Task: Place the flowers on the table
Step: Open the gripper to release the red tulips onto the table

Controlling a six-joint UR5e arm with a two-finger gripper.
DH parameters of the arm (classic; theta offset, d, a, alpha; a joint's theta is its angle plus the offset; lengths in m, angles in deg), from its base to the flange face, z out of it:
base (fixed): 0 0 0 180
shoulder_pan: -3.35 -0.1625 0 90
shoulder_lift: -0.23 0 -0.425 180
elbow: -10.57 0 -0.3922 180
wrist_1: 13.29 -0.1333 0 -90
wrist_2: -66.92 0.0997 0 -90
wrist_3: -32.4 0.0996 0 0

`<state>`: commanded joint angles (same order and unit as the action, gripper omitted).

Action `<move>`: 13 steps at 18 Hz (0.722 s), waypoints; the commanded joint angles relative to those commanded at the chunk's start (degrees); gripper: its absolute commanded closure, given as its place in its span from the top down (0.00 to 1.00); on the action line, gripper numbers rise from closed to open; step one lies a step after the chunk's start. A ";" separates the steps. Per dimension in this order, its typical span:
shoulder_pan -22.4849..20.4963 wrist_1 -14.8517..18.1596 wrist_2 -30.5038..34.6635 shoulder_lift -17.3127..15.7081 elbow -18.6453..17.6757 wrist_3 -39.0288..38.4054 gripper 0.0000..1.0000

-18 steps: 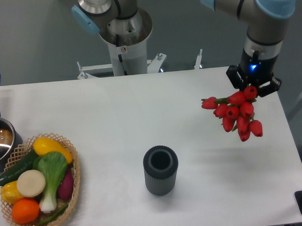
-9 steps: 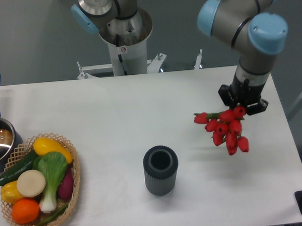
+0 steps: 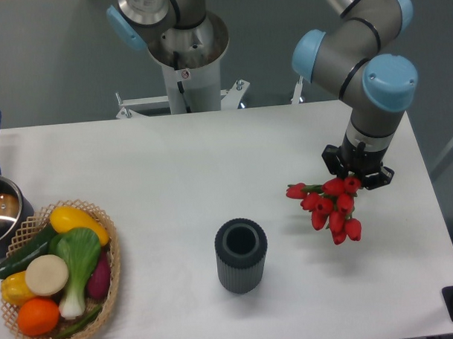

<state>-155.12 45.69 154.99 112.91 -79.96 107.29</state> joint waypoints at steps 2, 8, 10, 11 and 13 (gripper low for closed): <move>0.00 -0.45 -0.09 0.00 -0.09 0.09 1.00; -0.61 -0.54 -0.70 -1.49 -1.14 0.70 1.00; -0.97 -0.45 -0.61 -1.93 -1.14 0.79 1.00; -1.05 -0.36 -0.61 -2.20 -1.23 0.88 1.00; -1.49 -0.27 -0.61 -2.63 -1.41 0.88 1.00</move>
<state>-156.61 45.42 154.37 110.27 -81.37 108.17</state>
